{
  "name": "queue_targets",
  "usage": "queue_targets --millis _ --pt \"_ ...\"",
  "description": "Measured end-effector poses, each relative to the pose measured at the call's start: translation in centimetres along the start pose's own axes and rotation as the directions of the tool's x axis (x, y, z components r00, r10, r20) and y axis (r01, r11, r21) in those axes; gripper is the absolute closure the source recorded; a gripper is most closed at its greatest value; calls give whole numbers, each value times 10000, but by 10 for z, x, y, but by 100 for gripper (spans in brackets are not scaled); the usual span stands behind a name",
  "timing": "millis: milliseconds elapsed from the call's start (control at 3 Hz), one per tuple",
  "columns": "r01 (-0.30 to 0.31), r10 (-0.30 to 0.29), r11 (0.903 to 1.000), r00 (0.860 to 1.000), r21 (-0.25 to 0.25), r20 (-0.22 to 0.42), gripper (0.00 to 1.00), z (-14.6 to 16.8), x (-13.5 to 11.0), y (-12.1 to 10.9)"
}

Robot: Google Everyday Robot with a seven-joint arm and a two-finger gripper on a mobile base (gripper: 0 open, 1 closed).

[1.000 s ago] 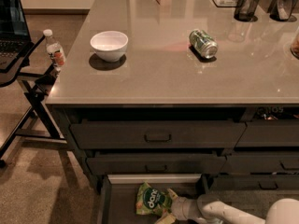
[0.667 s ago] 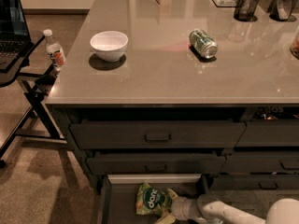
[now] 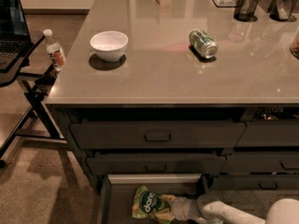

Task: Pick green rice chip bag from bottom drawer and place on counter

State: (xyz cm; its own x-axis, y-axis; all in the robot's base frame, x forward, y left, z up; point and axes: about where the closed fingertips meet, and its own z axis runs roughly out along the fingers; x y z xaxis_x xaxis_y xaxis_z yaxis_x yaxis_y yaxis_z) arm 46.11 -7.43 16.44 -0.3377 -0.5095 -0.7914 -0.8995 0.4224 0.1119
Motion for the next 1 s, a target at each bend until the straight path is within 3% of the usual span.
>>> queue_targets --millis 667,1000 --pt "0 0 10000 10000 -1 0 87 0 0 0" --pt "0 0 10000 10000 -2 1 100 0 0 0"
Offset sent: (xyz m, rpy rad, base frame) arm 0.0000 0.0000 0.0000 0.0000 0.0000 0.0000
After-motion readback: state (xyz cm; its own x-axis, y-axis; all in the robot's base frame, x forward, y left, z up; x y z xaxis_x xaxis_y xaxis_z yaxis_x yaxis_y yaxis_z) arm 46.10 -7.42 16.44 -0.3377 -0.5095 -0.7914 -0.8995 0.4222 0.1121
